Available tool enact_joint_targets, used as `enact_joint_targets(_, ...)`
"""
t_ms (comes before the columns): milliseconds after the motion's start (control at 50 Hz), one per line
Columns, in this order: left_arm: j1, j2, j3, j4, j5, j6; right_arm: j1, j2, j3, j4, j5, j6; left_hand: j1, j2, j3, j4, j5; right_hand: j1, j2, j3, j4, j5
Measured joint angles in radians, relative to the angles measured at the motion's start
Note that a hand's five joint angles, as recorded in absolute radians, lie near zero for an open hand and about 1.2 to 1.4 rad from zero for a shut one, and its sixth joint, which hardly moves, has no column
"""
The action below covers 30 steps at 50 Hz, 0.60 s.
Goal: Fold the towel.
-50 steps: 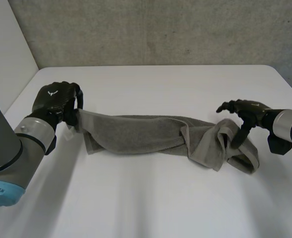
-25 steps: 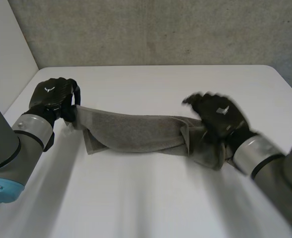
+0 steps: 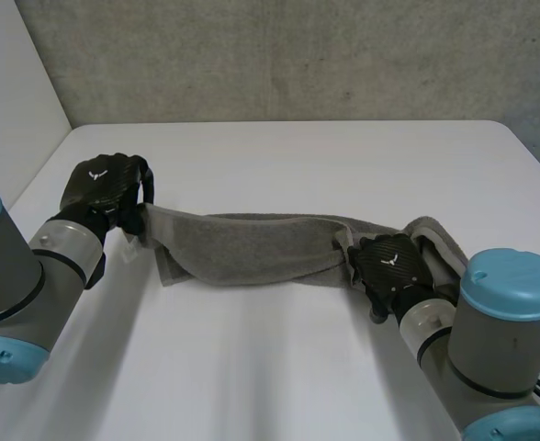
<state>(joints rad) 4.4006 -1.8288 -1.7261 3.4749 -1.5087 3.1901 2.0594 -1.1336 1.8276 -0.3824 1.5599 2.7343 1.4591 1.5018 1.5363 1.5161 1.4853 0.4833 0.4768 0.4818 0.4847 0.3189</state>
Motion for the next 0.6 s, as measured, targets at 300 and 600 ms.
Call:
enact_joint_targets(300, 0.004, -0.004, 0.001, 0.004, 0.001, -0.001, -0.021, 0.132, -0.106, -0.041, 0.011, -0.067, 0.000, 0.000, 0.000, 0.000, 0.000, 0.542, 0.532, 0.525, 0.526, 0.521)
enact_joint_targets(600, 0.041, 0.005, 0.079, 0.017, 0.005, 0.005, -0.156, -0.027, -0.205, -0.054, -0.012, -0.153, 0.009, 0.005, 0.005, 0.011, 0.008, 0.853, 0.841, 0.854, 0.850, 0.846)
